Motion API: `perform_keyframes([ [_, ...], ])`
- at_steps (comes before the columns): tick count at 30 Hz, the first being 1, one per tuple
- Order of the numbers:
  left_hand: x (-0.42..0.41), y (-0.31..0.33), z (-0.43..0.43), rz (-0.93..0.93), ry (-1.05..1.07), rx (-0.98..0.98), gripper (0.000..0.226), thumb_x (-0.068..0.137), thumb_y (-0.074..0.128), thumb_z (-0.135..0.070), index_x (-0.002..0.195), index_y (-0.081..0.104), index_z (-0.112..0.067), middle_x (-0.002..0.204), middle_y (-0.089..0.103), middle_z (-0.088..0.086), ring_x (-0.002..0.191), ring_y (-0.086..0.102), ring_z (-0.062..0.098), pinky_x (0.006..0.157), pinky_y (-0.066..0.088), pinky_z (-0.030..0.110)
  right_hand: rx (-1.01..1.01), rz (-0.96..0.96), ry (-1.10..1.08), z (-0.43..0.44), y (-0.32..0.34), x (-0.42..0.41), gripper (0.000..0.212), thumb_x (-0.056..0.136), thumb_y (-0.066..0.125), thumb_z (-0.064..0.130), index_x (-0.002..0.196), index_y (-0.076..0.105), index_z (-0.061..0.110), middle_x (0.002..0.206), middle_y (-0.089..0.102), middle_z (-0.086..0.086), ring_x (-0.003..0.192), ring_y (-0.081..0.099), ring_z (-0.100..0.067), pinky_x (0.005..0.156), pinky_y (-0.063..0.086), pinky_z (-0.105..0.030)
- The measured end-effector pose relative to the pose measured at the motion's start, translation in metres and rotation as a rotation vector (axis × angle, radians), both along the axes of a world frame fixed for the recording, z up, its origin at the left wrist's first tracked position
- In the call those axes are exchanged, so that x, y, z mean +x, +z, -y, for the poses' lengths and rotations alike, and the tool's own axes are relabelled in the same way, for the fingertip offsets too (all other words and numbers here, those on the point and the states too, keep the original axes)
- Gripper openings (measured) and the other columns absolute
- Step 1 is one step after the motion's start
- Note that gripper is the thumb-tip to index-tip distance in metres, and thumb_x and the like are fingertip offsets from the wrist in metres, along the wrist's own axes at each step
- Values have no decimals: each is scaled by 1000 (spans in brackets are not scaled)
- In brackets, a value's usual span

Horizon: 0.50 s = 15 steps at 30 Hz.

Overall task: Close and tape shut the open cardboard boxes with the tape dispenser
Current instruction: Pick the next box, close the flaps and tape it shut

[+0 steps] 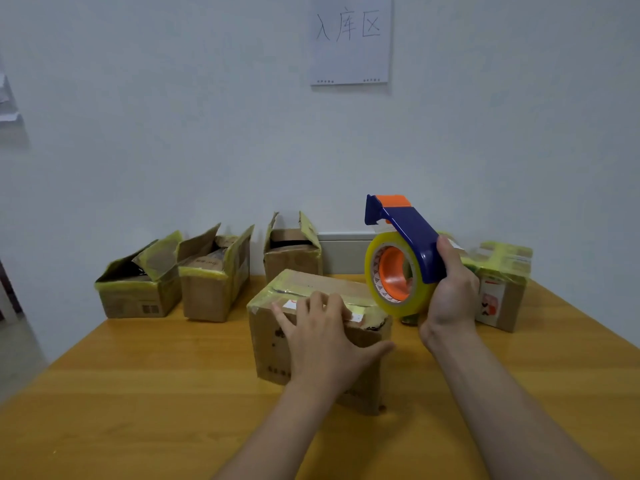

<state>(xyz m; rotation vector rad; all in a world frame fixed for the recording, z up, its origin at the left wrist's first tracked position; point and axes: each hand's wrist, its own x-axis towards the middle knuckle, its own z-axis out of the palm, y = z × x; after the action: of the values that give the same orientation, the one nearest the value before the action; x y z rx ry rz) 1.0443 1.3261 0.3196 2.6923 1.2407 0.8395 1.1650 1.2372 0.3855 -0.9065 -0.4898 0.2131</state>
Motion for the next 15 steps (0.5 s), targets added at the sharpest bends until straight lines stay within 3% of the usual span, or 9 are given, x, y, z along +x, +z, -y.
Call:
perform_keyframes([
  [5,-11,-6,-8,183,-208,-46,57,61,55,-85,92,51,-37,105,51,-22,118,45,9,127,5,60,-22,35,53,8,2,5,34,103,54,36,116,72,11,94,76,-2,85,71,-13,69,57,-27],
  [9,-39,-2,-25,257,-493,-207,48,60,79,-58,96,60,-35,121,58,-27,137,36,2,116,38,47,-53,78,120,14,5,9,42,93,58,43,114,73,10,98,74,-7,90,68,-22,77,53,-37],
  [13,-68,15,-45,123,-693,-417,48,69,86,-35,111,62,-33,137,54,-33,136,37,-11,112,38,31,-77,107,172,17,8,7,30,100,55,37,107,73,14,95,75,-8,88,69,-24,79,53,-38],
  [15,-74,22,-53,47,-696,-365,64,71,87,-49,125,57,-39,145,45,-33,140,32,-10,115,36,31,-85,117,184,17,10,4,32,96,58,41,108,73,15,96,75,-8,91,69,-26,81,53,-41],
])
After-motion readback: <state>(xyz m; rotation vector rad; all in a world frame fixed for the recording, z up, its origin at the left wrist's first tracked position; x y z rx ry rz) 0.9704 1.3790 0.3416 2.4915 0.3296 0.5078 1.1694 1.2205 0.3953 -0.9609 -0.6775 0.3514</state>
